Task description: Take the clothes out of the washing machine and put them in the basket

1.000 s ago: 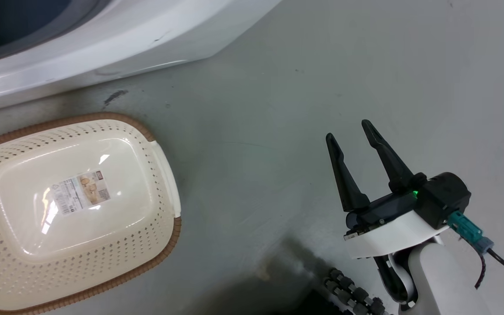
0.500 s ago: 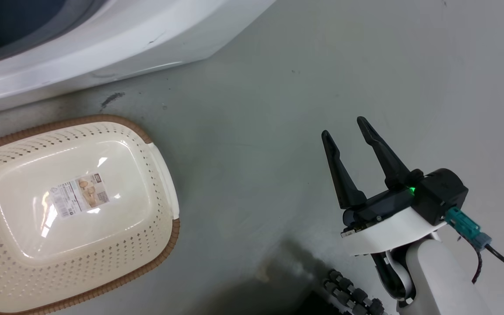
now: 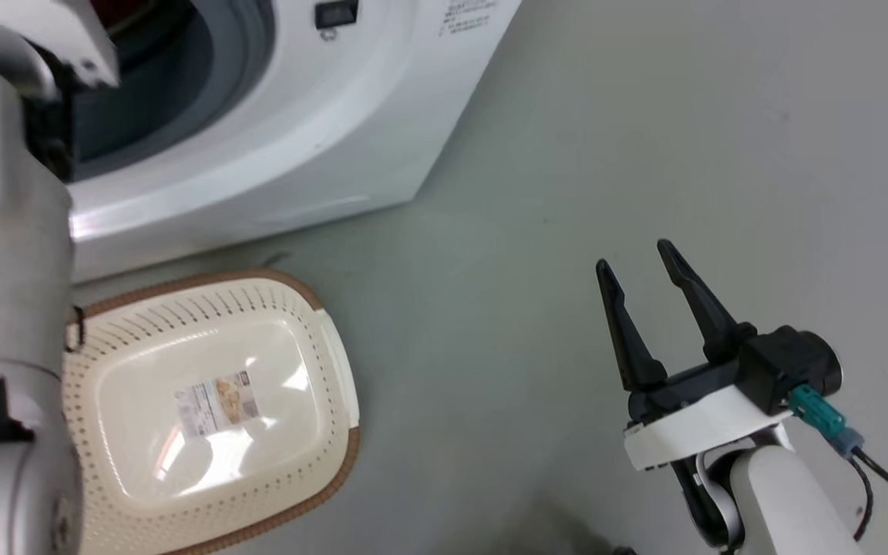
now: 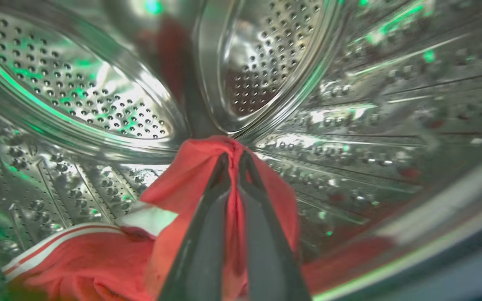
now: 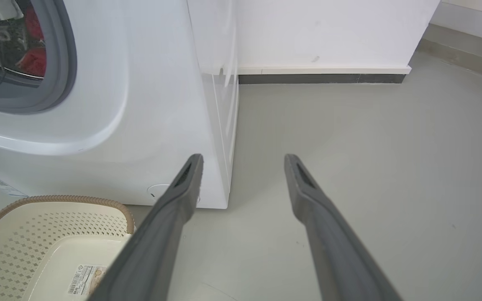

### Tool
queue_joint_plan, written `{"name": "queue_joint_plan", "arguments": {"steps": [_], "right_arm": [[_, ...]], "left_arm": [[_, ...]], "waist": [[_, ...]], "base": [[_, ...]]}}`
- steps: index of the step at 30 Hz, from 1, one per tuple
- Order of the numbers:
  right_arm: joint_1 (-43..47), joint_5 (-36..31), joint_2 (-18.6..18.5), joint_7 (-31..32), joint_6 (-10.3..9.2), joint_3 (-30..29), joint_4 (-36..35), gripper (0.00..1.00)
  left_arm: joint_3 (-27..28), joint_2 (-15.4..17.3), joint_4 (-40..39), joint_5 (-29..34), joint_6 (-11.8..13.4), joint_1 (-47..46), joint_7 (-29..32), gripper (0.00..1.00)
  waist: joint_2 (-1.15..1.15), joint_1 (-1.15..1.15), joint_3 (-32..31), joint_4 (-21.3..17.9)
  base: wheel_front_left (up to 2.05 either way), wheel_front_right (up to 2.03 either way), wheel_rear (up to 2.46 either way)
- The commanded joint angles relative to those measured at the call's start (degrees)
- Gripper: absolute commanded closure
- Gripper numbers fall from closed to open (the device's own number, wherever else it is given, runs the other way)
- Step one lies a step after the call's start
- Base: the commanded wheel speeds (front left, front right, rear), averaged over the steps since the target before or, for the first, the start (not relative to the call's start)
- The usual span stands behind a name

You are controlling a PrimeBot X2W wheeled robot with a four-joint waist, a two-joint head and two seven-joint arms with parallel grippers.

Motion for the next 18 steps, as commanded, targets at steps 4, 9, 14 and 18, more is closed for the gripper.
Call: {"name": "queue_joint_plan", "arguments": {"steps": [4,9,14,18], "right_arm": [[2.3,-1.4,0.0,-0.1,-0.03,-1.2,1.0,0.00],[4.6,-2.6,0.0,0.9,-0.04,-2.2,1.1,0.00],[7.1,-3.2,0.0,2.6,-0.04,-2.8,0.3,0.00],[8.9,-3.4,0.0,3.9,-0.04,-3.1,-0.7,0.00]], "left_arm": [[1.2,-1.8,-2.4,-1.7,0.7,5.9,-1.3,1.00],[3.0,-4.0,-10.3,-3.1,1.1,15.1,-1.5,1.00],[5.0,-6.3,-17.1,-4.4,0.4,24.1,-1.5,1.00],[6.1,-7.6,-22.0,-4.6,-0.1,30.1,-1.5,1.00]], "waist": [[0.00,0.00,-8.1,3.2],[0.00,0.00,-13.6,4.9],[0.00,0.00,-19.0,6.4],[0.00,0.00,-22.3,7.6]], "base": [[0.00,0.00,0.00],[0.00,0.00,0.00],[0.00,0.00,0.00],[0.00,0.00,0.00]]}}
